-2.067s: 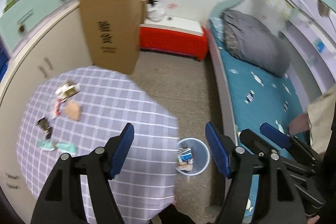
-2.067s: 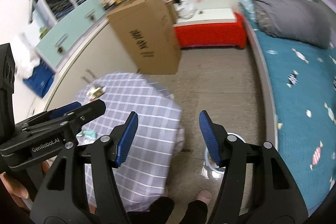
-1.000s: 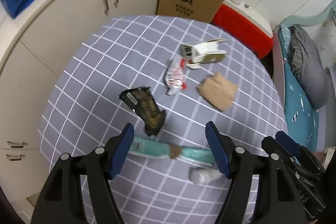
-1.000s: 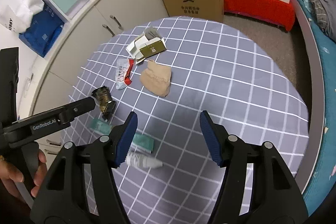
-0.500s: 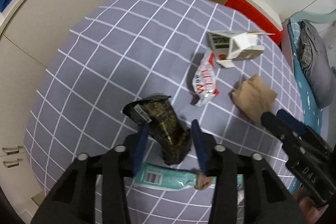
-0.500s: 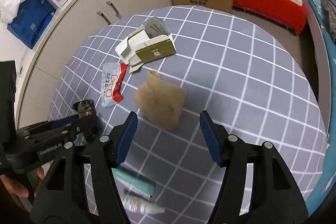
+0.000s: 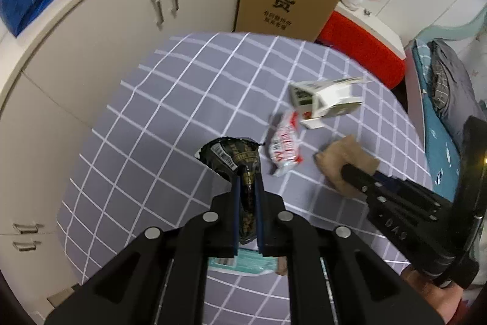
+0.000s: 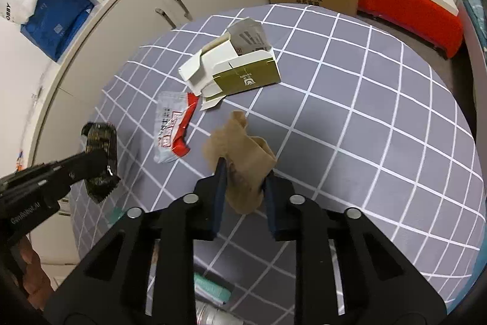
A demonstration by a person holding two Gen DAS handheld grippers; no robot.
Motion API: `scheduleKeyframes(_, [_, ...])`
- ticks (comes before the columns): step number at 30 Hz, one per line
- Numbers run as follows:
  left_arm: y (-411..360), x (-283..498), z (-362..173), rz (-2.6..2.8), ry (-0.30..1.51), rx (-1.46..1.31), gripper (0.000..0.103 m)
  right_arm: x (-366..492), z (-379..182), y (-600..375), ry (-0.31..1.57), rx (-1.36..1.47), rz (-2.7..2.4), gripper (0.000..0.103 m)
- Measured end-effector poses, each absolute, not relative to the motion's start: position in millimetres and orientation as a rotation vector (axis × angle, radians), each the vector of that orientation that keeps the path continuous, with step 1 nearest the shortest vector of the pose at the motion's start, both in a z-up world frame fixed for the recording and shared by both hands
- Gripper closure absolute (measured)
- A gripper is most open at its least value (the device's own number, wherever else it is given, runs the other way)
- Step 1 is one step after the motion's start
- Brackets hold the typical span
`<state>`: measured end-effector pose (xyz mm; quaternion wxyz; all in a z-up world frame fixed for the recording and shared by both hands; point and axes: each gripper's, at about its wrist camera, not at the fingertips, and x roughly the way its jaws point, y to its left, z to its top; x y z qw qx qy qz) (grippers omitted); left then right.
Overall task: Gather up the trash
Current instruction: 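Grasp the black wrapper with the left gripper while the right grasps the brown paper, then carry the black wrapper and brown paper to the bucket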
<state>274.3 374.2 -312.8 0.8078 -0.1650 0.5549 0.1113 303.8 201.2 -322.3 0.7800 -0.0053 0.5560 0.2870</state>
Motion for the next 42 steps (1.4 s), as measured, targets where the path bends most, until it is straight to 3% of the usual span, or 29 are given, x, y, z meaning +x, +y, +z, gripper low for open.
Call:
scheduleKeyframes(11, [274,287,-266,0.106,1.144,-0.273,0.095,288,-264,116,1.124,0.11,0.575,0.083])
scheduleKeyframes(22, [127,284,-224,-0.015,1.11,-0.182,0.095,251,-217,-34,1.05,0.224,0.485,0.083])
scheduleKeyframes(42, [-137,278,-197,-0.287,1.083,0.028,0.095,198,-192,-288,0.936,0.387,0.199,0.083])
